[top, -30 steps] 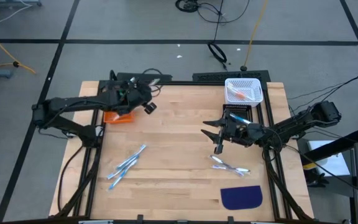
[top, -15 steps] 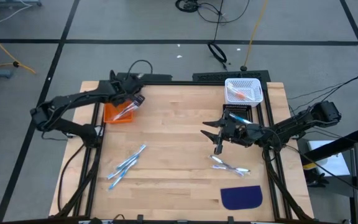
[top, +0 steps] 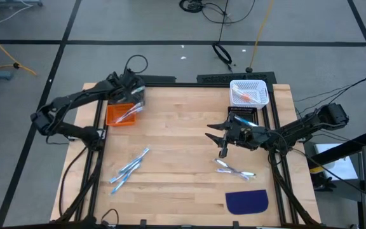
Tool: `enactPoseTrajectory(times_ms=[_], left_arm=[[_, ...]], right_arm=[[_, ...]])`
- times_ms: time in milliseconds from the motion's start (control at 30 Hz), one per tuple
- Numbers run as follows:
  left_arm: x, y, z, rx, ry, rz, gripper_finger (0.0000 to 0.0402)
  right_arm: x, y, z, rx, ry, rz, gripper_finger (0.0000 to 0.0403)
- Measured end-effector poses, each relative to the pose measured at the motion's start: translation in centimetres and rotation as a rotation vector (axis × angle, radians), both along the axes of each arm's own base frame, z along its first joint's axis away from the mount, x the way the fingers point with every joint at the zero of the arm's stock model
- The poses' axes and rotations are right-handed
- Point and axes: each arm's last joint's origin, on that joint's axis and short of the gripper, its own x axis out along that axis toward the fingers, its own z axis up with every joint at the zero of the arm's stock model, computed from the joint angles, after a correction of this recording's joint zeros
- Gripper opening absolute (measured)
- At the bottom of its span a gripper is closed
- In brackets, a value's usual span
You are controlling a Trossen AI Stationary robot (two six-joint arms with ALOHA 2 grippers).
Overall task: Pick & Place Toothbrushes
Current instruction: Put the green toothbrush into the gray bin
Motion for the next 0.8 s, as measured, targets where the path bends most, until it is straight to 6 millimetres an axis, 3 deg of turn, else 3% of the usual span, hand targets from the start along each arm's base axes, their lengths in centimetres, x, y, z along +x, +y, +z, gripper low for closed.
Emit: enactPoseTrajectory(times_ms=[400, 800], left_arm=[[-1.2, 1.3, -1.1, -0.081, 0.043, 0.025, 0.0008], [-0.6, 2.1, -3.4, -0.164, 0.089, 0.035, 0.0008]], right_arm=[[0.0, 0.0, 0.0, 0.001, 0.004, 0.001, 0.0157], [0.0, 0.0, -0.1, 0.001, 0.005, 0.000, 0.0157]])
